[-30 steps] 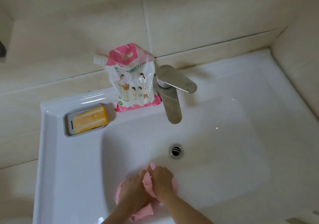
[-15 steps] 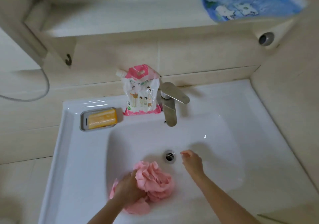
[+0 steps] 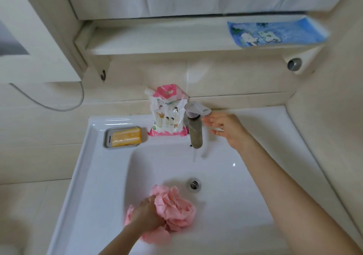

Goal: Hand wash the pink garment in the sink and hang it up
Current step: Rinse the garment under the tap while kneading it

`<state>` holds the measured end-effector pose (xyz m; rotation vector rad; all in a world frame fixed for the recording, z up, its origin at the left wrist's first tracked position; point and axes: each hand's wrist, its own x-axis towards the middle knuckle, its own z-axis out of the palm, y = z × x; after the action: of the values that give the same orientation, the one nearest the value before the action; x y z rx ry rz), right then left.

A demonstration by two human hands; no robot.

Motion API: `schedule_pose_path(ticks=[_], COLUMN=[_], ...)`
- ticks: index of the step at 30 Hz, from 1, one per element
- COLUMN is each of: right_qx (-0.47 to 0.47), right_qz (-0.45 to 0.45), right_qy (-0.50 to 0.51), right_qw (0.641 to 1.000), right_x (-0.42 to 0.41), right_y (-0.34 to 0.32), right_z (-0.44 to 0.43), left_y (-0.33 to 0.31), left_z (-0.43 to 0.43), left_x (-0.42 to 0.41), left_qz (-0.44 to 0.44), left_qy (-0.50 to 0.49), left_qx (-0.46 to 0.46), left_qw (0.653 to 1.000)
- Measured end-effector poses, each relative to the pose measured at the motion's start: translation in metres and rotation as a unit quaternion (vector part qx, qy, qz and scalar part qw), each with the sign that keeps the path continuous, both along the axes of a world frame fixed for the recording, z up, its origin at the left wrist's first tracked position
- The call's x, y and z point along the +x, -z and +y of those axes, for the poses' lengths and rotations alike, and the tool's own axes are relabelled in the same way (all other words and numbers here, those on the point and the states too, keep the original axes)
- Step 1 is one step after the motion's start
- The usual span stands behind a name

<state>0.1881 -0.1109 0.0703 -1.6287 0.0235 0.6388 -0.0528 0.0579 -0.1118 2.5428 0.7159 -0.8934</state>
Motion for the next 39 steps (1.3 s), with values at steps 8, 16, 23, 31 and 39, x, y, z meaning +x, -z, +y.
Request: schedule_pose_path(ticks=[8,16,23,31,39], right_qx=[-0.232,-0.439,-0.48,-0.498,-0.404], right_qz=[0.114,-0.008,-0.082,-0.124,-0.019], right_qy=[0.006,-0.317,-0.369,-0.378,-0.24], right_qw=[0.966,0.84,0.792,0.771,0.882], right_x=[-0.056,-0.098,-0.115,-0.127,-0.122], right_y=[0.168,0.249,0.262,0.263,0.25], right_z=[-0.041,-0.026,-0.022,-0.018,-0.022], left_y=[-0.005,0.003,0.008,0.008,0.012], left_z=[-0.003,0.001,0.001,0.003,0.002], left_x=[-0.001,-0.006,-0.006,-0.005,0.003], left_qz=[0.003,-0.003,0.0,-0.002,-0.027], left_qy=[-0.005,-0.006,-0.004,0.003,0.069], left_qx=[-0.001,-0.005,0.008,0.005,-0.034], left_qw=[1.0,1.0,1.0,1.0,0.997])
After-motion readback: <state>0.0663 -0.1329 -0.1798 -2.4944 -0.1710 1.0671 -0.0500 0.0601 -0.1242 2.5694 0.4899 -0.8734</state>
